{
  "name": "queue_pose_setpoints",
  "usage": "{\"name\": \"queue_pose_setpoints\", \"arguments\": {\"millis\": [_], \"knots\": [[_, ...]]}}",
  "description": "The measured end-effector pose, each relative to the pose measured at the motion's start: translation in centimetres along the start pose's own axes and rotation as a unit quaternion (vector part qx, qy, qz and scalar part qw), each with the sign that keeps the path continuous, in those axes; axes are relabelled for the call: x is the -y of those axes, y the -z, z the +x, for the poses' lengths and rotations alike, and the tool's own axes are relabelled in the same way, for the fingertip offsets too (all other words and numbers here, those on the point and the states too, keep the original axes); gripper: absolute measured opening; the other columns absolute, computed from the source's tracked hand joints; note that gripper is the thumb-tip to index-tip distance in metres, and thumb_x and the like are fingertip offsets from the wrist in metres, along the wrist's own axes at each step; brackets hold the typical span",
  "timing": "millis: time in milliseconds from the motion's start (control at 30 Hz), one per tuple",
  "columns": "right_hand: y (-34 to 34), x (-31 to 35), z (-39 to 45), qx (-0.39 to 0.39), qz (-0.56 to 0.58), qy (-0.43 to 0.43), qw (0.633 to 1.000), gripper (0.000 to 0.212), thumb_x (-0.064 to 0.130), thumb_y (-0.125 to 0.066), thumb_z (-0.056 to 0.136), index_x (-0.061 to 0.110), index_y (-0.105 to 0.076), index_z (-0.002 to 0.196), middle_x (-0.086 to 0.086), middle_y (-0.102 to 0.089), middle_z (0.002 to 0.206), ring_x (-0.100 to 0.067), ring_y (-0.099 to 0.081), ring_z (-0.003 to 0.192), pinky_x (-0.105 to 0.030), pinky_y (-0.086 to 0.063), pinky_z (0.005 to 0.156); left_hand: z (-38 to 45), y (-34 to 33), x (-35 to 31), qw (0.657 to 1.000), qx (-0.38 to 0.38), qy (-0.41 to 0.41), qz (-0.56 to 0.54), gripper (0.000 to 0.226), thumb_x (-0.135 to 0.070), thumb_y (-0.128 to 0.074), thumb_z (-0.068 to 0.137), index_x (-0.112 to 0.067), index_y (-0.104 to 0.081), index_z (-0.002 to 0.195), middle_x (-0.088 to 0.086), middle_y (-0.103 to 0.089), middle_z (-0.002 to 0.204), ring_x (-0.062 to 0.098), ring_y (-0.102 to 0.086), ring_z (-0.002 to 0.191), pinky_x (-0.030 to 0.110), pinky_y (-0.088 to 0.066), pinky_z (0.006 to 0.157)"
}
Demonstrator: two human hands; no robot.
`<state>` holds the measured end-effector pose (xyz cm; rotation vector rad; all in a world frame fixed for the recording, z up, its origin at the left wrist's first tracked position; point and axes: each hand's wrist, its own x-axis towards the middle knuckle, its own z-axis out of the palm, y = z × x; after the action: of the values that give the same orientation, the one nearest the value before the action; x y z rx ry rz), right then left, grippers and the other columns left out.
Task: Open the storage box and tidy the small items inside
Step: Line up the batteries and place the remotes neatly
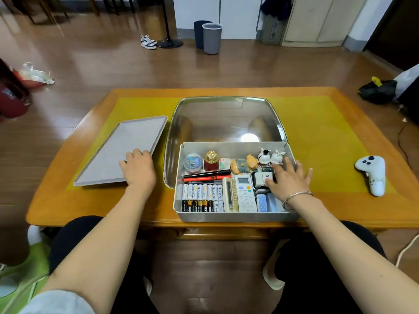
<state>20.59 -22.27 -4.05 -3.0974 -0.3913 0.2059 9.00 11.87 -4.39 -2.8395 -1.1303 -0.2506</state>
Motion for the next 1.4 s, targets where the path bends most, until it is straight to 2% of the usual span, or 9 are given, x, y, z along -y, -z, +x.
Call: {"name": "queue_pose_setpoints", "arguments": {"millis": [267, 400, 533, 800, 967, 1100, 1167, 1267, 1400], "knots": [[3.2, 0.1, 0.2, -0.093, 0.069, -0.004, 0.993, 0.053, 0.051, -0.024, 0.096, 0.025, -0.034, 0.141, -0.006, -0.018, 0.156, -0.029, -0.006, 0.145, -0.060, 0.007, 0.110, 4.1, 7.5, -0.6, 0.982, -0.121, 0.023, -0.142, 0.035, 0.010, -0.049, 0.077, -0.018, -0.065, 0.091, 0.015, -0.065, 0.099, 0.036, -0.054, 0.098, 0.044, -0.029, 0.090], [5.6, -0.1, 1.1, -0.149, 0.110, 0.020, 0.983, 0.052, 0.040, -0.043, 0.096, 0.017, -0.036, 0.142, -0.008, -0.026, 0.153, -0.028, -0.015, 0.143, -0.049, 0.001, 0.115, 4.4, 10.7, -2.7, 0.957, -0.168, -0.043, -0.233, 0.037, 0.004, -0.053, 0.082, -0.019, -0.070, 0.105, 0.012, -0.069, 0.106, 0.034, -0.056, 0.106, 0.041, -0.030, 0.089], [8.6, -0.9, 2.5, -0.185, 0.226, 0.048, 0.955, 0.049, 0.023, -0.060, 0.089, 0.005, -0.046, 0.133, -0.016, -0.046, 0.138, -0.031, -0.037, 0.130, -0.037, -0.024, 0.108, 4.1, 14.3, -4.5, 0.923, -0.210, -0.136, -0.294, 0.015, -0.019, -0.067, 0.085, -0.023, -0.071, 0.099, 0.004, -0.071, 0.099, 0.030, -0.059, 0.100, 0.038, -0.037, 0.081], [12.5, -2.0, 3.8, -0.194, 0.426, 0.009, 0.884, 0.070, 0.042, -0.062, 0.087, 0.007, -0.035, 0.142, -0.010, -0.039, 0.146, -0.026, -0.037, 0.135, -0.038, -0.033, 0.106, 3.1, 20.0, -6.7, 0.827, -0.116, -0.219, -0.504, 0.017, -0.038, -0.078, 0.073, -0.032, -0.063, 0.070, -0.015, -0.060, 0.069, 0.007, -0.052, 0.068, 0.024, -0.043, 0.059], [12.4, -3.0, 3.1, -0.194, 0.555, 0.025, 0.809, 0.029, 0.038, -0.052, 0.094, 0.014, -0.057, 0.110, -0.001, -0.060, 0.110, -0.012, -0.053, 0.097, -0.018, -0.041, 0.073, 2.5, 20.4, -6.4, 0.793, -0.062, -0.219, -0.565, 0.014, -0.030, -0.075, 0.080, -0.027, -0.065, 0.070, -0.014, -0.059, 0.068, -0.004, -0.049, 0.059, 0.010, -0.038, 0.052], [11.8, -3.2, 2.3, -0.202, 0.600, 0.016, 0.774, 0.028, 0.039, -0.051, 0.095, 0.018, -0.052, 0.076, 0.002, -0.055, 0.078, -0.008, -0.046, 0.069, -0.013, -0.038, 0.054, 2.7, 19.3, -6.3, 0.779, -0.065, -0.151, -0.605, 0.014, -0.029, -0.074, 0.081, -0.019, -0.066, 0.087, -0.012, -0.062, 0.083, -0.008, -0.053, 0.071, 0.008, -0.040, 0.059], [11.4, -2.9, 2.2, -0.209, 0.596, -0.004, 0.775, 0.033, 0.039, -0.050, 0.095, 0.011, -0.052, 0.079, -0.005, -0.052, 0.078, -0.008, -0.041, 0.063, -0.011, -0.032, 0.046, 2.6, 18.0, -6.5, 0.785, -0.070, -0.092, -0.608, 0.025, -0.031, -0.067, 0.087, -0.014, -0.059, 0.105, -0.007, -0.059, 0.099, 0.001, -0.054, 0.087, 0.014, -0.045, 0.071], [10.1, -3.1, 2.0, -0.204, 0.602, -0.037, 0.771, 0.047, 0.038, -0.048, 0.096, -0.009, -0.056, 0.092, -0.009, -0.054, 0.086, -0.014, -0.047, 0.074, -0.021, -0.036, 0.058, 1.3, 14.6, -6.6, 0.843, 0.037, -0.077, -0.531, 0.031, -0.031, -0.044, 0.100, -0.004, -0.048, 0.114, 0.007, -0.055, 0.108, 0.020, -0.053, 0.096, 0.031, -0.040, 0.072], [7.8, -3.5, 1.3, -0.198, 0.574, -0.081, 0.790, 0.052, 0.036, -0.047, 0.097, -0.015, -0.055, 0.097, -0.012, -0.053, 0.086, -0.017, -0.044, 0.078, -0.031, -0.032, 0.060, -1.1, 10.6, -5.8, 0.884, 0.077, -0.078, -0.454, 0.021, -0.024, -0.041, 0.102, -0.007, -0.051, 0.095, 0.009, -0.053, 0.096, 0.021, -0.047, 0.085, 0.031, -0.028, 0.064]]}}
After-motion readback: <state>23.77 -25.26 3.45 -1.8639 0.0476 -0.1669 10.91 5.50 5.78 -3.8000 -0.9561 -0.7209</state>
